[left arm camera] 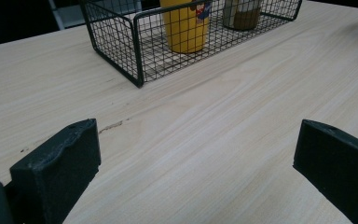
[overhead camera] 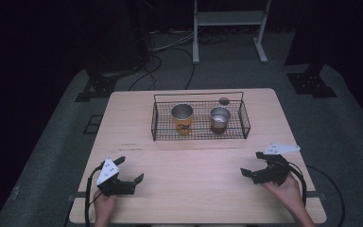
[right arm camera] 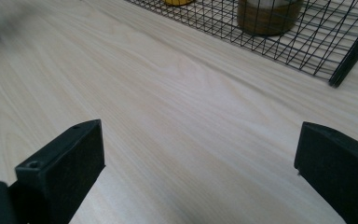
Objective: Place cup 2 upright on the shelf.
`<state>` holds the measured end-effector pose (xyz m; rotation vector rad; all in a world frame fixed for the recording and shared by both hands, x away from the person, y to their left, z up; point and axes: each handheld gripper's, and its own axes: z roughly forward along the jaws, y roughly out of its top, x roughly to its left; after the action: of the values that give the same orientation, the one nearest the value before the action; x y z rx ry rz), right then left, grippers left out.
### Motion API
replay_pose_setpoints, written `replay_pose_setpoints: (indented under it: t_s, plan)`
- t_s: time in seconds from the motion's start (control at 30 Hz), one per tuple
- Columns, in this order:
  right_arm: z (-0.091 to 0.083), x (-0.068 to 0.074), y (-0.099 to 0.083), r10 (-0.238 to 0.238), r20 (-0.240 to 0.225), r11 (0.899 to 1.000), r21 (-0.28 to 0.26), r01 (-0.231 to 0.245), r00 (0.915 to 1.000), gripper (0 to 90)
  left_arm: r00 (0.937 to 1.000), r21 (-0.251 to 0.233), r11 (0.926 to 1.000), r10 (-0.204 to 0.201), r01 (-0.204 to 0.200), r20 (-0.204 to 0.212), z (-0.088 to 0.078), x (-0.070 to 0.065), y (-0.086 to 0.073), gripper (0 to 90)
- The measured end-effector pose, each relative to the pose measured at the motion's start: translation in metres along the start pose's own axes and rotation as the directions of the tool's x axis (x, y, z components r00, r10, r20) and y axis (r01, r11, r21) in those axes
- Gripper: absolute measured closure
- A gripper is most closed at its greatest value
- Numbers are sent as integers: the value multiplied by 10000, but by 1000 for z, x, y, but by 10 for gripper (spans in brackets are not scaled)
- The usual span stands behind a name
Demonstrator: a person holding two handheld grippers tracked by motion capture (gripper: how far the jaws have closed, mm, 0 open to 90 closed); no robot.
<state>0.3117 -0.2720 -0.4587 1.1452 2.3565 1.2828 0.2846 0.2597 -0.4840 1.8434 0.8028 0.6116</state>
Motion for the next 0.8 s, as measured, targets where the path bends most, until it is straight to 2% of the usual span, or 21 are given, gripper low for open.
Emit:
replay_pose_setpoints:
  t_s: [0.8]
  plan:
    - [-8,4,-30,471,78,9986,-261,-469,9989,8,10000,106,9999,40,-40,-52,0,0,0,0]
